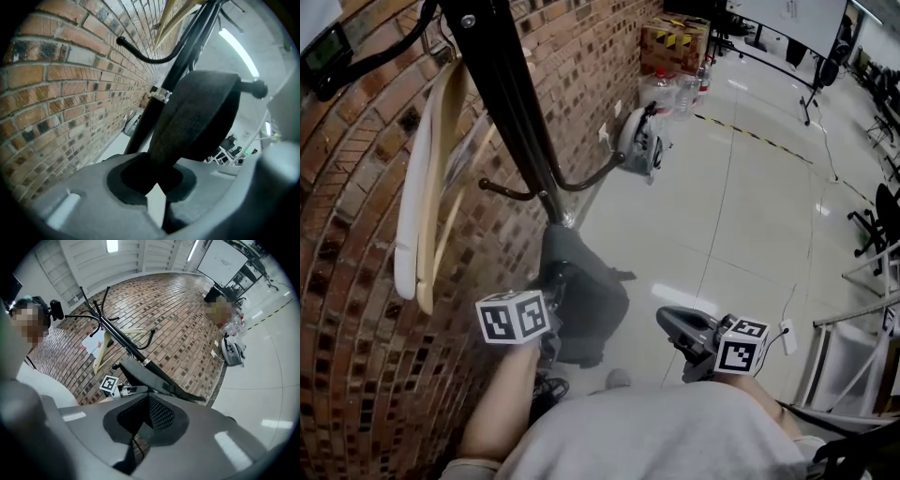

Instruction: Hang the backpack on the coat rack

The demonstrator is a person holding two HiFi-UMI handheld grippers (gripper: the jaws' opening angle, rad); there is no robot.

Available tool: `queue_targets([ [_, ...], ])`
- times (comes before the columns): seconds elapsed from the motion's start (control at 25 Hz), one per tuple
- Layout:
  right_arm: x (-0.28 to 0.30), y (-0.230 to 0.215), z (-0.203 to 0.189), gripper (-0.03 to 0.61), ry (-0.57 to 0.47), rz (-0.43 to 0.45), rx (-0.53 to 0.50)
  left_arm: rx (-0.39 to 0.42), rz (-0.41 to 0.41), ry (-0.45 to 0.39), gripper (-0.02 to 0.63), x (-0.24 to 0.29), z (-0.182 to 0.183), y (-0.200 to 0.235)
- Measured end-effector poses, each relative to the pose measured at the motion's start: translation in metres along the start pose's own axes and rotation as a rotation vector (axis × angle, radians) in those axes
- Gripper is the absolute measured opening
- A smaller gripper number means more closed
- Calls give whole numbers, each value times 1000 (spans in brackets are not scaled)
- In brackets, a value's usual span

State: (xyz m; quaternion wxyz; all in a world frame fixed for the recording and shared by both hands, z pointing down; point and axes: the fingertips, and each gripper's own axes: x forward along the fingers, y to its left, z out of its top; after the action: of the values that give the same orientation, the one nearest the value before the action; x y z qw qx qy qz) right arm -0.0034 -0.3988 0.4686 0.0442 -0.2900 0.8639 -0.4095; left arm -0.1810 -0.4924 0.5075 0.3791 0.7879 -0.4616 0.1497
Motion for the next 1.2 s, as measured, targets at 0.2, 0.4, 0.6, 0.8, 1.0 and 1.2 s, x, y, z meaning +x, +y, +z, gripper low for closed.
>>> queue_targets([
  [0.2,-11,-2,-11,0,17,-9,23,46,15,-25,26,5,-4,3],
  [0.4,-28,4,-16,0,29,-9,17,62,21,-43,28,9,-11,3],
  [0.6,-46,8,-21,0,33,-26,12,56,-5,-60,36,11,-12,2],
  [0.8,-62,14,-24,0,32,-32,-3,50,-47,-120,166,8,-15,-5],
  [1.0,-83,33,-29,0,49,-3,-44,61,-47,-216,282,-30,-34,-20],
  [1.2,-125,58,-61,0,81,64,-74,29,-211,-320,215,-103,-74,-101],
])
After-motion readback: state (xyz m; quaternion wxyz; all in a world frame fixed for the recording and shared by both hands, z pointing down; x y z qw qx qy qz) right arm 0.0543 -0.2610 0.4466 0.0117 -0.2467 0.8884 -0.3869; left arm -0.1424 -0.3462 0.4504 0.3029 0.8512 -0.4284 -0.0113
